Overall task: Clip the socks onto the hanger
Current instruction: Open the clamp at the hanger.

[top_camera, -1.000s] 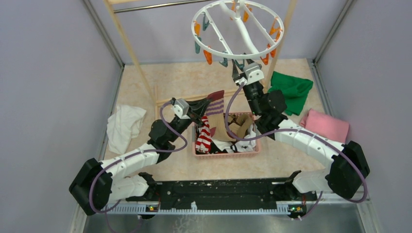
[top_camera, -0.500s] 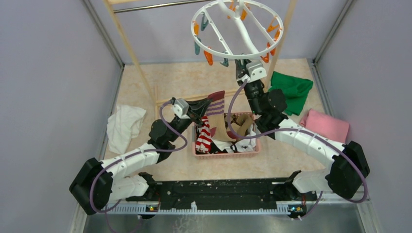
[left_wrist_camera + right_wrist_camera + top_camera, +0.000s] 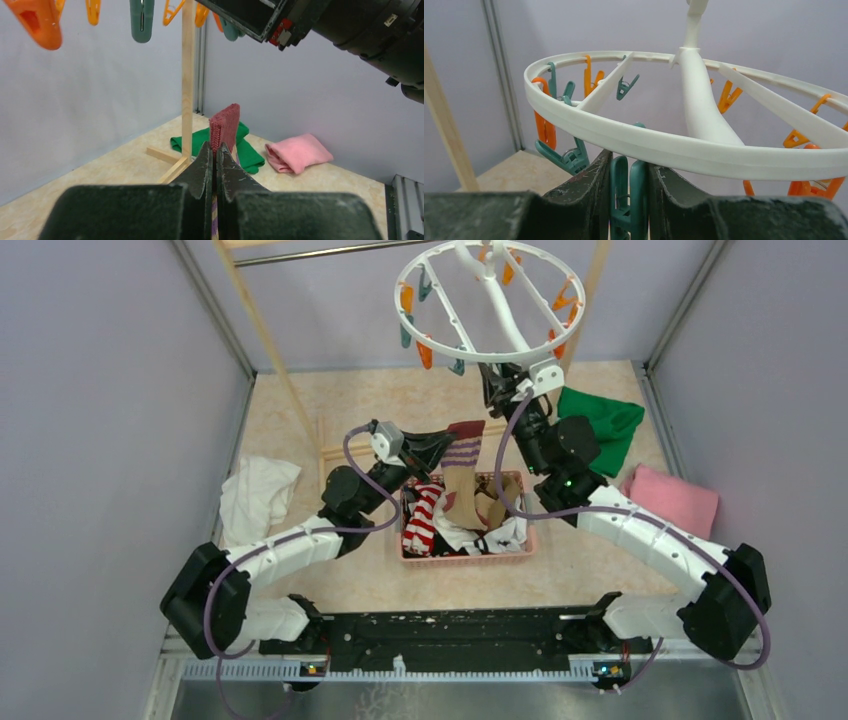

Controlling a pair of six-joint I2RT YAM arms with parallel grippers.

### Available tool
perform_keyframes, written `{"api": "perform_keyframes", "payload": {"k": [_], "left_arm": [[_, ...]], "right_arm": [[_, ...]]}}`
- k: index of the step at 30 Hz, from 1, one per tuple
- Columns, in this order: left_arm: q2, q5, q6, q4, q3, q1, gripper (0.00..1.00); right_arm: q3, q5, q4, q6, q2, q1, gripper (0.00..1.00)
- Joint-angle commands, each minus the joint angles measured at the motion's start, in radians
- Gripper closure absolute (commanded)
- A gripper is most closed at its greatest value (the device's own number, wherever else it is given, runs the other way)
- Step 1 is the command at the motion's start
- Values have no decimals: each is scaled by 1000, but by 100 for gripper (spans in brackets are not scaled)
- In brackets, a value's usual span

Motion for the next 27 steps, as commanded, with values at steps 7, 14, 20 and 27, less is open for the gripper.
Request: {"api": "perform_keyframes", "payload": {"k": [7,14,20,27], "left_arm": [[65,88,-157,45,126,4,100],[108,144,-331,98,135,26,100],[135,165,-455,141,141,63,100],[183,230,-610,174,172,122,100]], "right_arm": [[89,-90,-188,315,-67,-75,100],[104,-174,-249,425,-75,-106,100],[108,-193,-274,485,-86,-116,100],[124,-195,-316,567,-90,-140,100]]}}
